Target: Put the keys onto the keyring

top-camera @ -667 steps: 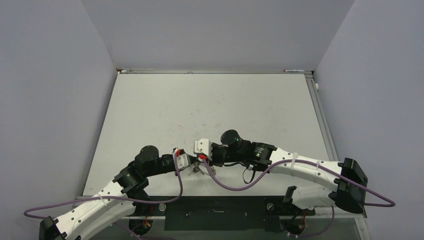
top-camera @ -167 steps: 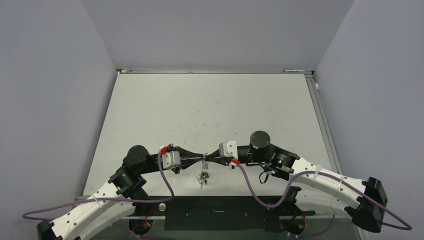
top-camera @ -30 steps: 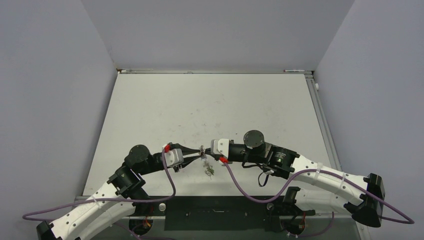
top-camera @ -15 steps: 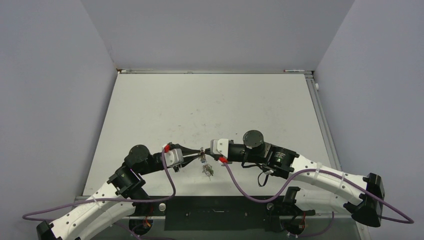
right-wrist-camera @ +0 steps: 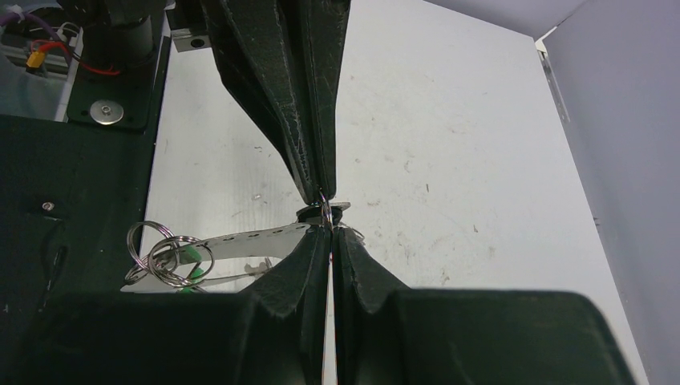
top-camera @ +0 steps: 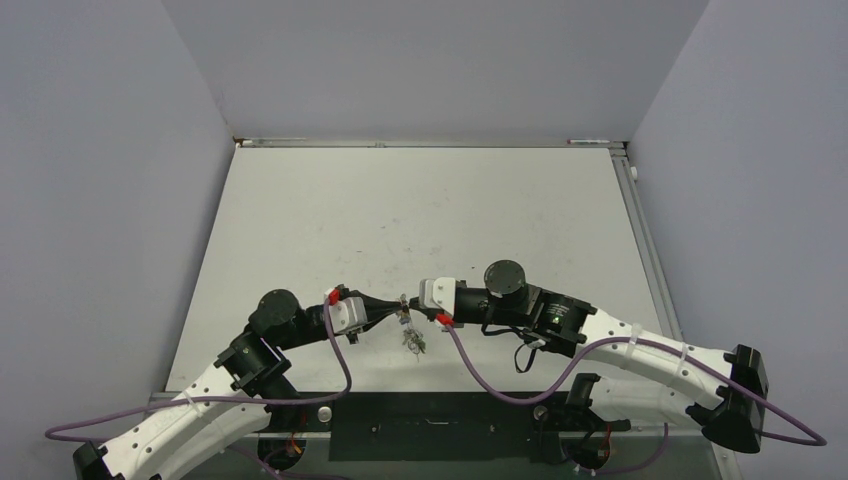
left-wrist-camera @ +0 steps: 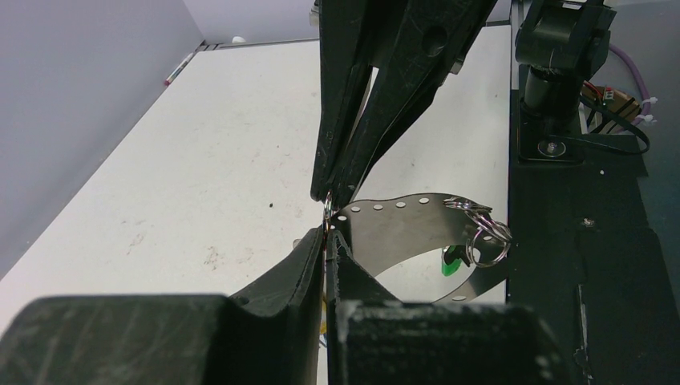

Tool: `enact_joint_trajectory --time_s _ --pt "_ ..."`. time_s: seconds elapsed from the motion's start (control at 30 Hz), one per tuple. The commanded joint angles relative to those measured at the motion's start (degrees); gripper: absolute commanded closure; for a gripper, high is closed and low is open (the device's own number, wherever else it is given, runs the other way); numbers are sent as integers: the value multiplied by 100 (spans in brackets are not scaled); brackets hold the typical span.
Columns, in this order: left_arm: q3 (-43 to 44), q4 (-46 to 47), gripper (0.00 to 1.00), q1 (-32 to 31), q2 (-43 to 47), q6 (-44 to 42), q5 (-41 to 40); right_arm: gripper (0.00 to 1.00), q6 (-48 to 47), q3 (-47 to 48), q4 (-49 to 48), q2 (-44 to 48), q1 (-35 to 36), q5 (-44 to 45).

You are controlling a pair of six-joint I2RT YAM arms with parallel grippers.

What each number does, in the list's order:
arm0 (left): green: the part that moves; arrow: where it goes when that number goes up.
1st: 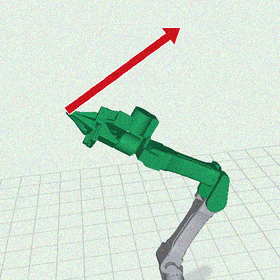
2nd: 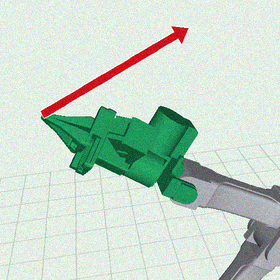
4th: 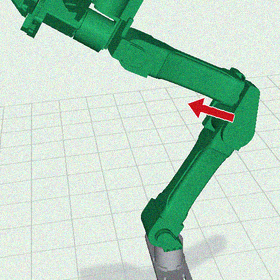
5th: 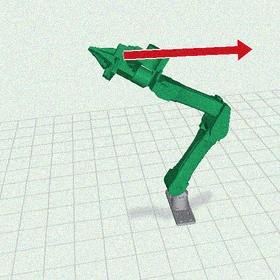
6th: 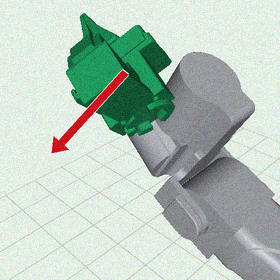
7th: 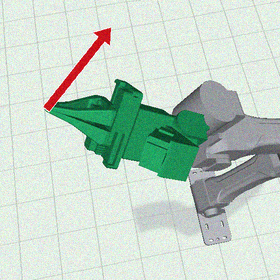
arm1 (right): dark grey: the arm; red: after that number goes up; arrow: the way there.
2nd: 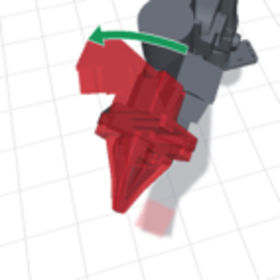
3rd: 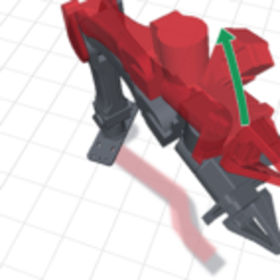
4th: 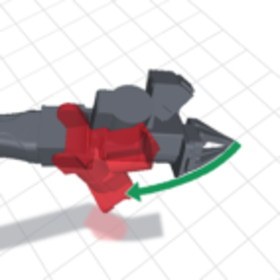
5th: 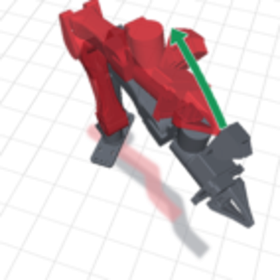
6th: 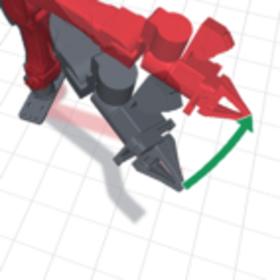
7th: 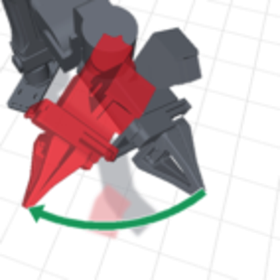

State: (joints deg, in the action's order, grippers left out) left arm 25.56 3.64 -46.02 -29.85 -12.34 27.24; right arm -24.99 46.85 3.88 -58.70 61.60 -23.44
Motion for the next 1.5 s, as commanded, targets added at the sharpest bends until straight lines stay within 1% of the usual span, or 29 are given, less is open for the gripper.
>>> enact_joint_trajectory --time_s 0.0,0.4,0.8,0.83,0.93,1.0,1.1,1.23,1.37,1.47 --pt "212 260 100 4 5 21 28 95 33 18 -616 246 26 -108" --pt "219 251 100 -12 -33 45 150 95 169 -149 -938 560 -3 -301" --pt "210 267 100 -12 -16 48 124 95 174 -132 -907 478 -9 -334" --pt "204 269 95 -7 -13 47 112 95 178 -132 -907 474 -14 -336" --pt "187 298 77 -8 18 41 107 95 177 -132 -912 479 -9 -337" --pt "178 317 68 -12 38 34 106 95 187 -132 -905 478 -8 -352" --pt "160 335 58 -8 73 30 113 95 188 -125 -898 482 -9 -379" --pt "149 361 57 -12 97 30 170 95 197 -116 -881 459 -11 -438" --pt "126 398 60 -11 113 47 260 95 201 -97 -878 444 -8 -460" --pt "124 394 60 -7 87 41 265 95 266 -141 -1045 520 -11 -432"
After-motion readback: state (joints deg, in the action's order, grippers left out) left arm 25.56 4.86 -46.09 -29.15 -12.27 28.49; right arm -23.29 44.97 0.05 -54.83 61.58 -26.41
